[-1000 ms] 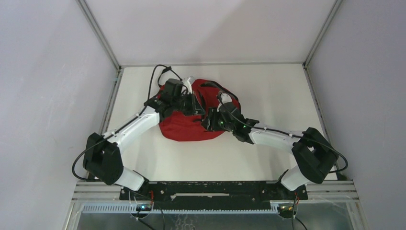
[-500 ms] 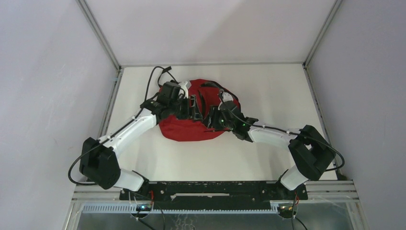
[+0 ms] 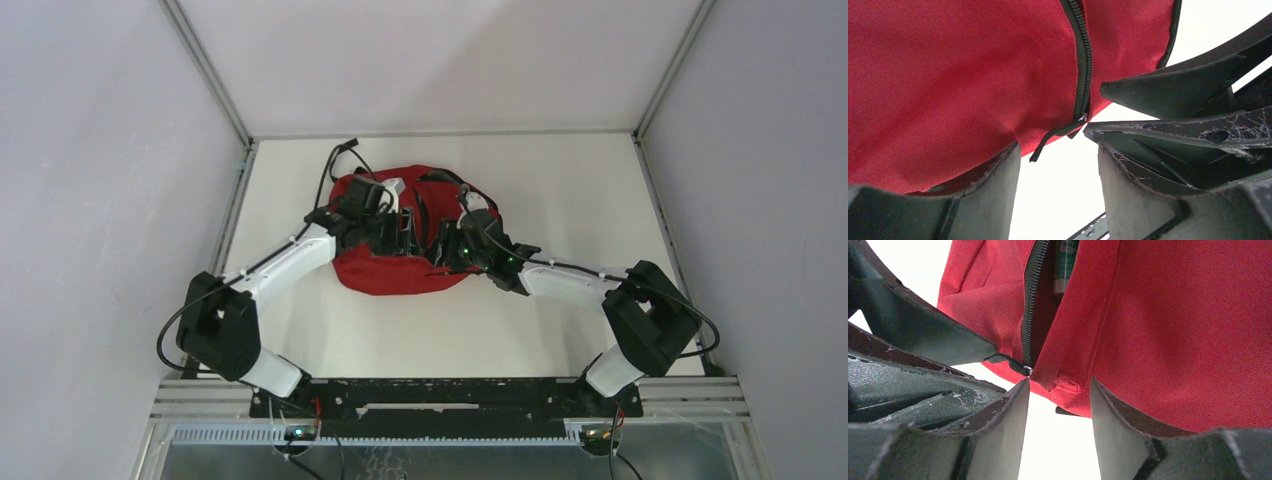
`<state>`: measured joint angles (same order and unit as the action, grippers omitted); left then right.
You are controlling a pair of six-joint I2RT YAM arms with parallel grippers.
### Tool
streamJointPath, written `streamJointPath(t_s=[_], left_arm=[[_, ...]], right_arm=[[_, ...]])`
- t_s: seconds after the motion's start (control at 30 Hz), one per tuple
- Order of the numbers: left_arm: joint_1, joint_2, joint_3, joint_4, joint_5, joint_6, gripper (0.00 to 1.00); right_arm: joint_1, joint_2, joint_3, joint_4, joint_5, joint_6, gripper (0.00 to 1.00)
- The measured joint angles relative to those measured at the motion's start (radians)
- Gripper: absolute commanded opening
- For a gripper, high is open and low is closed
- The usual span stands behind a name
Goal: Pack the student bag
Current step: Zip the student bag at the center of the board.
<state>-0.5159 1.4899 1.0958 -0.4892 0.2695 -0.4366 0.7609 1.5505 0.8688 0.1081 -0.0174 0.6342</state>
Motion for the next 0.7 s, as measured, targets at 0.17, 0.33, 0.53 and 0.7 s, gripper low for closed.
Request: streamJointPath(t_s=[0.17,0.33,0.53,0.7], left_arm=[[0.000,0.012,0.000,0.021,0.039,0.000,0.54],[0.002,0.012,-0.002,0.053,0.076,-0.010,0.39],[0.002,0.021,-0.002,0.062,0.083,-0.024,0.02],[0.002,0.043,-0.002,0.061,0.079,-0.034,0.00]], right_arm=[[0.000,0.000,0.000,-0.003,-0.003,0.000,0.56],[0.000,0.003,0.000,-0.007,-0.004,0.000,0.55],[0.000,0.004,0.000,-0.008,-0.008,0.000,0.57],[0.000,0.004,0.000,-0.008,-0.011,0.000,0.59]])
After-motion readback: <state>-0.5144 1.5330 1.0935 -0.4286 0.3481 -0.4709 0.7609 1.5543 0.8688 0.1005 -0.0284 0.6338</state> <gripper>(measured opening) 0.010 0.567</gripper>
